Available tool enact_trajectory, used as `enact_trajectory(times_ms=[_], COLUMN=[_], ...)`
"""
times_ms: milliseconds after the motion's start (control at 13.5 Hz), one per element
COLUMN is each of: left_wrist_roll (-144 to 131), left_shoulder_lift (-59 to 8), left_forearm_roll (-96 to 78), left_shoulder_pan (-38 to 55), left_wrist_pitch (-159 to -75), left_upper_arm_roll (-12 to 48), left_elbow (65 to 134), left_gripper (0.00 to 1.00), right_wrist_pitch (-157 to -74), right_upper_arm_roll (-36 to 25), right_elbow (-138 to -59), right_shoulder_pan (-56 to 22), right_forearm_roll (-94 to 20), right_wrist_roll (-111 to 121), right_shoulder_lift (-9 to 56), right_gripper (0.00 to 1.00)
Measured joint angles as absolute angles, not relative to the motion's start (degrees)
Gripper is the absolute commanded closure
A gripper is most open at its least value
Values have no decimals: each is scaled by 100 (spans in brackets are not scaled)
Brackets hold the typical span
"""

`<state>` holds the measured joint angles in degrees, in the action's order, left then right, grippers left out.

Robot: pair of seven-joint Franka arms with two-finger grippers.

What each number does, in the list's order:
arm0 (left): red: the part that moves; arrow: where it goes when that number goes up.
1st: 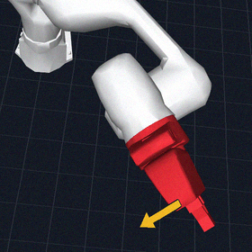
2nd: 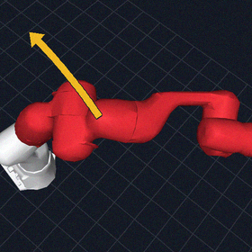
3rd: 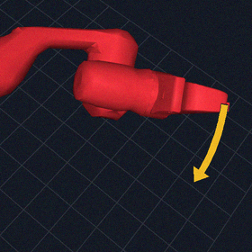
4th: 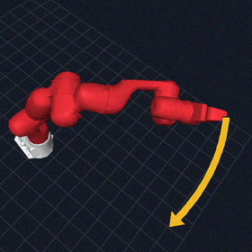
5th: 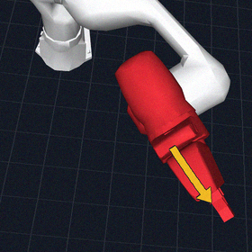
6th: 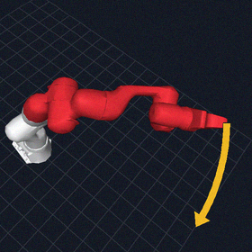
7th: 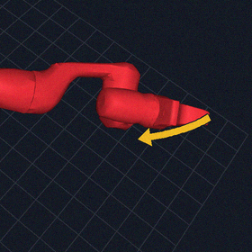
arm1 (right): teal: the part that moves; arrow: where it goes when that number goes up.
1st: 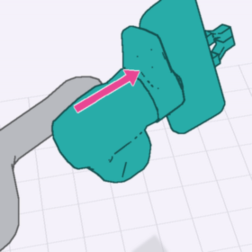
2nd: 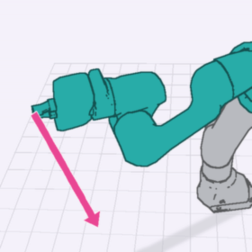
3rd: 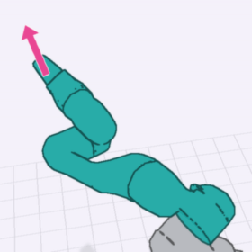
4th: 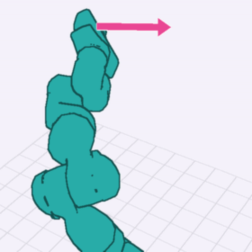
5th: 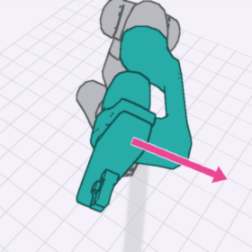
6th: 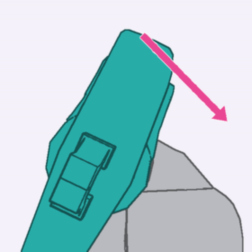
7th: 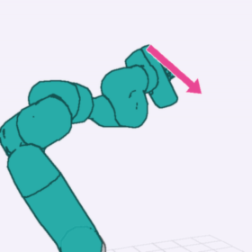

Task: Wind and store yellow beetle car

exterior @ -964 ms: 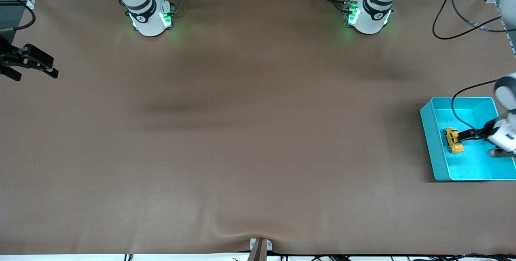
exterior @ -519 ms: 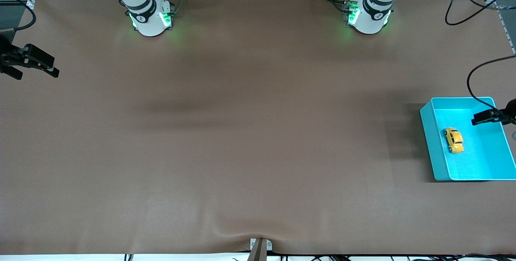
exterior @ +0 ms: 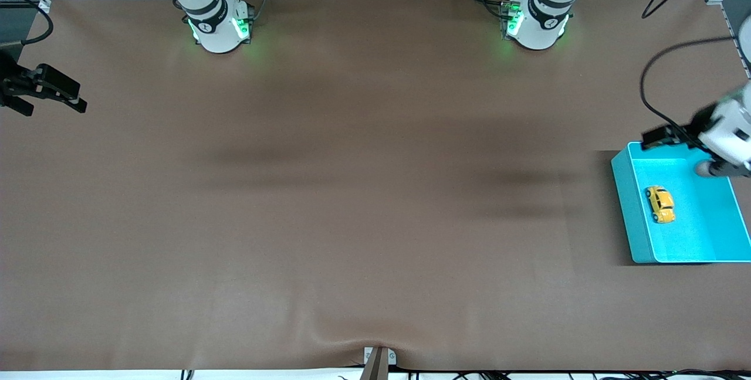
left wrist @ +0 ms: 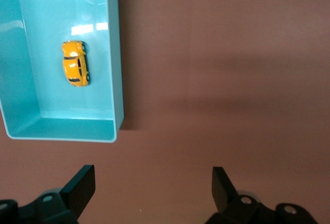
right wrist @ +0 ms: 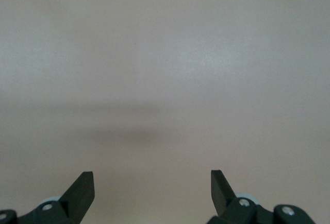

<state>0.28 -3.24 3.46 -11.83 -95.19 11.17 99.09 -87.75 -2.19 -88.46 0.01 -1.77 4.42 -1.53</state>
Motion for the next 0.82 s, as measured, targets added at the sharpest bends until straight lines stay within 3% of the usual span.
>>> enact_trajectory(times_ms=[371, 816], left_wrist_roll=[-34, -120], left_shoulder_lift=[47, 47], left_forearm_roll=[221, -13], left_shoulder_pan=[-570, 28], left_wrist_pitch=[-8685, -8351], left_upper_arm_roll=[858, 113], left_elbow=[9363, 9035], left_gripper=[0, 0], right_wrist_pitch=[-8775, -8775], right_upper_arm_roll=[-207, -199], right_elbow=[-8845, -8840], right_shoulder_pan=[-4, -46], right_forearm_roll=[-179, -181], right_wrist_roll=[442, 442], right_shoulder_lift=[-153, -153], right_gripper=[0, 0])
